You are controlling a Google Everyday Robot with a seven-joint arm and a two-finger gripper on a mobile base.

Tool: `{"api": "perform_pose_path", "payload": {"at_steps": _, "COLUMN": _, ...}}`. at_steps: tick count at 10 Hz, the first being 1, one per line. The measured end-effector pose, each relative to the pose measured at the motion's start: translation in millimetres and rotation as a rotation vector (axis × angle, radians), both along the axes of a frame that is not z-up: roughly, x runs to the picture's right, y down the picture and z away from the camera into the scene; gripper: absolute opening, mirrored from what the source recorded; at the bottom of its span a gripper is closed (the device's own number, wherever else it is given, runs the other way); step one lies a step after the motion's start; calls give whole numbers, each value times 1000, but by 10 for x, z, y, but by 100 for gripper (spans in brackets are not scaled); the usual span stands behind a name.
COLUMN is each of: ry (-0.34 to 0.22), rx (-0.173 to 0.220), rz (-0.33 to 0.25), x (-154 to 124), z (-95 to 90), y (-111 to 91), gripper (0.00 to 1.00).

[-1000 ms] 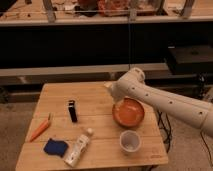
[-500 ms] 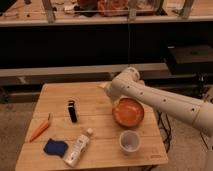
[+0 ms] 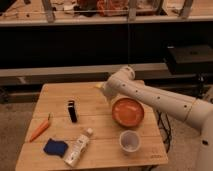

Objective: Knock the eraser over

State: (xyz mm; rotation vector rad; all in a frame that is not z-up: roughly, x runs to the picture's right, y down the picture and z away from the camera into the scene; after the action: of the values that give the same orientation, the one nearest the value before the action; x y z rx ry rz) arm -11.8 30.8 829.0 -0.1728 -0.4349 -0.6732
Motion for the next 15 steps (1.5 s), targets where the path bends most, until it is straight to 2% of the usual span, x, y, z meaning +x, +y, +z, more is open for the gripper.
{"api": "perform_pose_path", "payload": {"at_steps": 15, "ry": -68, "rx": 9, "rz": -135, "x": -246, "z": 215, "y": -67, "gripper": 80}}
